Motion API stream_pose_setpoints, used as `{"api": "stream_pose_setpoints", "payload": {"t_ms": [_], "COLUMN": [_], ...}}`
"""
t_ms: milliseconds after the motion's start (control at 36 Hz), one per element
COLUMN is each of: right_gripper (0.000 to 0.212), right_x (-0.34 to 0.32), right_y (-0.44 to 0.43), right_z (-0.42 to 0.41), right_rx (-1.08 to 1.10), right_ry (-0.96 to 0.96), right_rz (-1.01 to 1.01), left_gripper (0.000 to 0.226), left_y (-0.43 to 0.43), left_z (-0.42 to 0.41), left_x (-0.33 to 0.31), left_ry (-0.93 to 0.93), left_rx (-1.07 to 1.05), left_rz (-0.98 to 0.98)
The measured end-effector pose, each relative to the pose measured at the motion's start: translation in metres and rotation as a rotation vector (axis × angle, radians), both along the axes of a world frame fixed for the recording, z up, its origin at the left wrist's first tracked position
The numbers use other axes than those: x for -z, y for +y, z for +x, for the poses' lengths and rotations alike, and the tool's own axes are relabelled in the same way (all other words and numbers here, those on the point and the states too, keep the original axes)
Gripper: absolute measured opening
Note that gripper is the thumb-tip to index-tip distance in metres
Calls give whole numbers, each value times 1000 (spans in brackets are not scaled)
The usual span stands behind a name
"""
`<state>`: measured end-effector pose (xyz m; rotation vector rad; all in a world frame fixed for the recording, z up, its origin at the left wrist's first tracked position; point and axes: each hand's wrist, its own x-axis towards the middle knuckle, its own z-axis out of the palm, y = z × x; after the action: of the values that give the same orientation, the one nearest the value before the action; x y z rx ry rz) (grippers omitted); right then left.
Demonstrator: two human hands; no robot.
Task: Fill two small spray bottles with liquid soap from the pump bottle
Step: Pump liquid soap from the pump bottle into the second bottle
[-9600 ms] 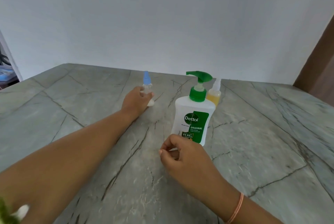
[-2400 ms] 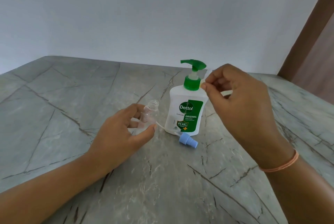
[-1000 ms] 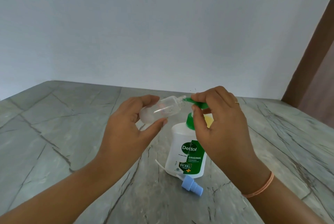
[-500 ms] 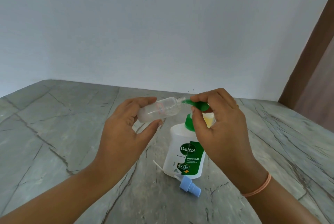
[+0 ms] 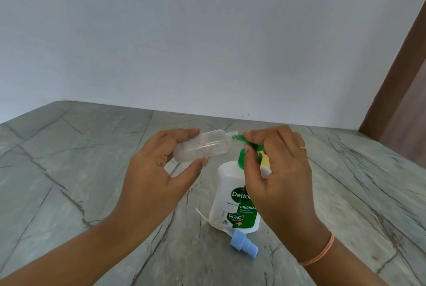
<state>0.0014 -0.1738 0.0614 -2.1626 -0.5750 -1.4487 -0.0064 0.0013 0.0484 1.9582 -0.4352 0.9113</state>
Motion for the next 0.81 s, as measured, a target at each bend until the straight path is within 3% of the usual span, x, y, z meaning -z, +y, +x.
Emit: {"api": "stream_pose_setpoints", "payload": {"t_ms": [222, 583, 806], "right_gripper": [21, 15, 19], "right_x": [-18, -2, -14], "right_y": [-7, -2, -7], "right_z": [-4, 3, -3], "right_rx": [-76, -80, -152], "right_ry": [133, 21, 134], "right_rz": [-20, 36, 54], "left_gripper": [39, 38, 38], "left_y": [-1, -1, -1], "left_z": [-1, -3, -3], "left_x": [-2, -4, -7], "left_ry": [-2, -3, 11], "left_rx": [-5, 14, 12], "left_rz": [3, 1, 12]}}
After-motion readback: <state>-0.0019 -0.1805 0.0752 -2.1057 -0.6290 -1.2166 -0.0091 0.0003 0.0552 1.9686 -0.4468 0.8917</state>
